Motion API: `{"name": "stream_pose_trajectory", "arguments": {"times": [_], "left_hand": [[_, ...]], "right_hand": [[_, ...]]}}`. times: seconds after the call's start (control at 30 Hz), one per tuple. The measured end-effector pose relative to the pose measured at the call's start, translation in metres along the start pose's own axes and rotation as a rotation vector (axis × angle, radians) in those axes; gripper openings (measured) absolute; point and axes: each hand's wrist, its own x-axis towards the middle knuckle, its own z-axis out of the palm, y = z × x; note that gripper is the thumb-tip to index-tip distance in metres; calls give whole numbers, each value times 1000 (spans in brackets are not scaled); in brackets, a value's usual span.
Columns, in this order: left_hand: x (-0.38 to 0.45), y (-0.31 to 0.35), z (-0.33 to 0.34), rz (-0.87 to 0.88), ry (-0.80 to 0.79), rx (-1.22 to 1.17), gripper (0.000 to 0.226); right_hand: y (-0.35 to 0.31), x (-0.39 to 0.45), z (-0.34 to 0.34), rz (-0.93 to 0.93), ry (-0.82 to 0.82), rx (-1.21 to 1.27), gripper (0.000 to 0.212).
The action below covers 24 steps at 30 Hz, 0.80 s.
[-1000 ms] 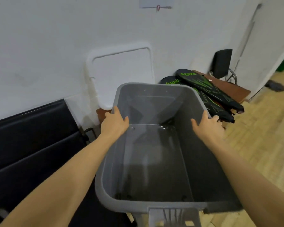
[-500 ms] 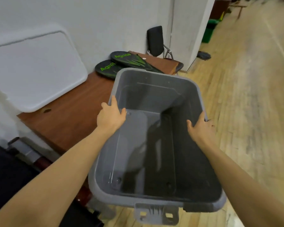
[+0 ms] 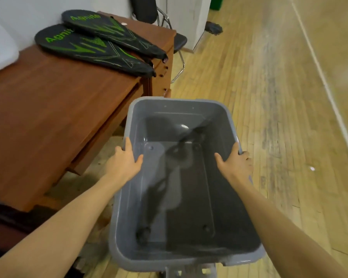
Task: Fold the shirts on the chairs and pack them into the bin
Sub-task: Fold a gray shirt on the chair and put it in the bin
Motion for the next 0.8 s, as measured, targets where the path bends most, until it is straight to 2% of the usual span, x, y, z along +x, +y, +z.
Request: {"name": "stream_pose_trajectory", "arguments": {"times": [0.27,0.5,0.8], "left_hand": [[36,-57,186,-33,-84,-78,79],[89,-107,354,-64,-61,-186,76],[132,-142,469,-64,31,-190,72]], "right_hand": [[36,20,185,25,-15,-8,79],[65,53,364,15,-16,-3,77],[66,106,466,-98,107,18,65]]}}
